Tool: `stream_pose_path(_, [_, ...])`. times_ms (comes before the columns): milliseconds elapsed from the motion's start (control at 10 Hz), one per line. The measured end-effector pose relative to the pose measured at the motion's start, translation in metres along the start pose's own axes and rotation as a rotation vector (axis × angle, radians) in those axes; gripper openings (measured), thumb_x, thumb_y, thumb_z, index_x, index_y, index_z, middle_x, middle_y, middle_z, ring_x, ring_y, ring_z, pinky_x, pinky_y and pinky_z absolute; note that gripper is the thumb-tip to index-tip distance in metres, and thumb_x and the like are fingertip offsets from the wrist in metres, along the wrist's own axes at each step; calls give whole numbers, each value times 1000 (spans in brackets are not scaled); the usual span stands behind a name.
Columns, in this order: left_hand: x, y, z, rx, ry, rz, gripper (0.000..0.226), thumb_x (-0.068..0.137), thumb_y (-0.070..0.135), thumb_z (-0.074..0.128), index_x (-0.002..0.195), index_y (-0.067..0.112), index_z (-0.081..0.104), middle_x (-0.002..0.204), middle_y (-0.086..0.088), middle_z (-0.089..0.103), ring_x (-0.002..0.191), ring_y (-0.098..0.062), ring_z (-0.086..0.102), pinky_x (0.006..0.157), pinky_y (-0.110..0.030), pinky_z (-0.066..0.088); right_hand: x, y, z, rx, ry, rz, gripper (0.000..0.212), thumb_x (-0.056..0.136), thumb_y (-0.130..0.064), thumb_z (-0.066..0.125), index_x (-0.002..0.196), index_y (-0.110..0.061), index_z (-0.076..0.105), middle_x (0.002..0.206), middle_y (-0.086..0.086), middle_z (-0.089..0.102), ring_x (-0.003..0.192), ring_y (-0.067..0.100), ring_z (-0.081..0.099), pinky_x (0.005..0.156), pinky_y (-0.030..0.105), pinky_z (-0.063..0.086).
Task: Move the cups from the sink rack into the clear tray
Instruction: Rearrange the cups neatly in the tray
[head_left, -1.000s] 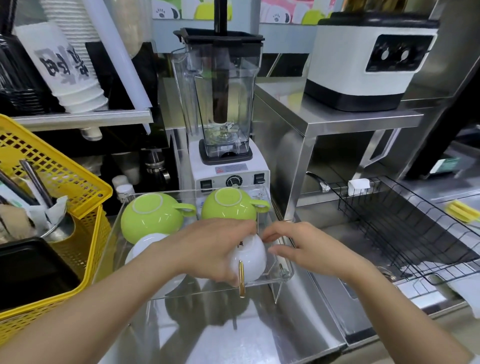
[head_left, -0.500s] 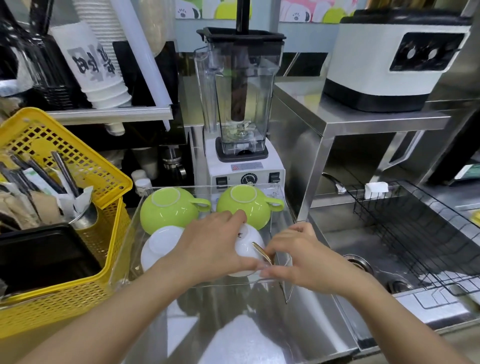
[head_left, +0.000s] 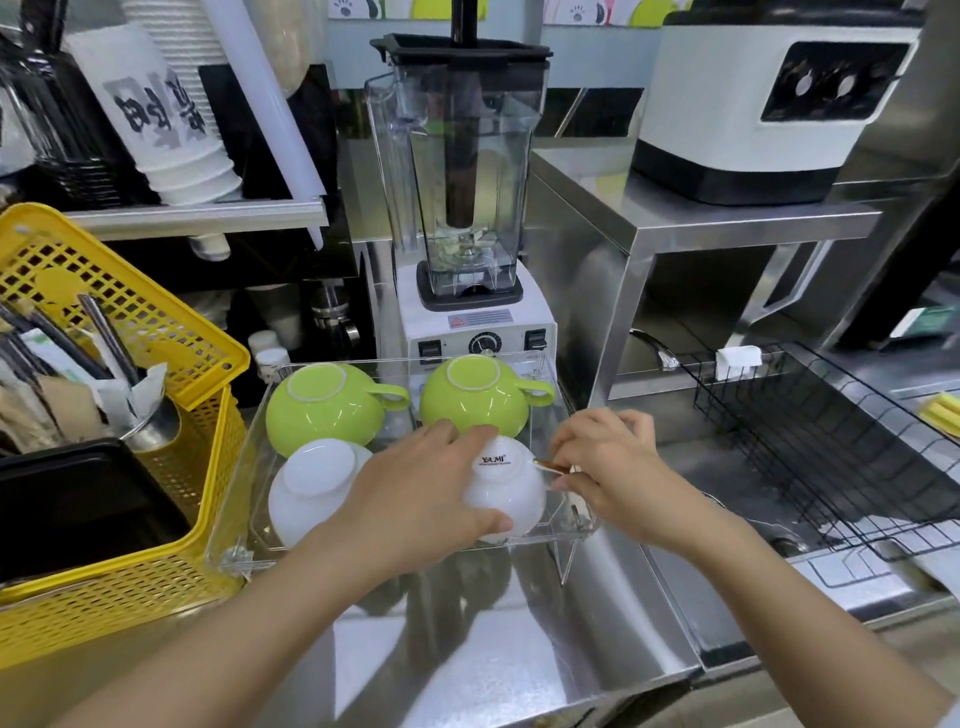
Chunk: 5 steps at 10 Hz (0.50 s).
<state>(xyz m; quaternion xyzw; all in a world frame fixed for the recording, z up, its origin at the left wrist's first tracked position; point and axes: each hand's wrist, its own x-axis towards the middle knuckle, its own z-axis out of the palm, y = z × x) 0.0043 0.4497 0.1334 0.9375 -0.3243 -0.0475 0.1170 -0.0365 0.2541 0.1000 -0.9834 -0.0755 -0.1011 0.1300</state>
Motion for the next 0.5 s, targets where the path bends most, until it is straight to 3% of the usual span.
stream_pose_path(300, [-1,-1,-2,-53,-13,-18,73,74,58,61,137,41,27,129,7,45,120,-20,47,90,-33,39,3,6,-6,37,-78,48,17,84,-32,62,95,-20,67,112,-11,58,120,9,37,79,21,8])
stream_pose_path(400, [-4,0,-2,-88,-12,-7,80,73,64,58,141,43,21,140,11,39,129,-14,38,99,-33,35,1,5,-11,50,-126,61,31,84,-40,60,108,-21,61,118,-11,53,121,7,35,85,22,11])
stream_pose_path(500, [-5,-5,-19,-131,133,11,78,75,68,52,142,40,24,145,14,36,133,-11,33,106,-30,30,0,3,-33,145,-120,109,42,85,-40,60,123,-25,51,116,-16,46,107,0,36,95,23,20])
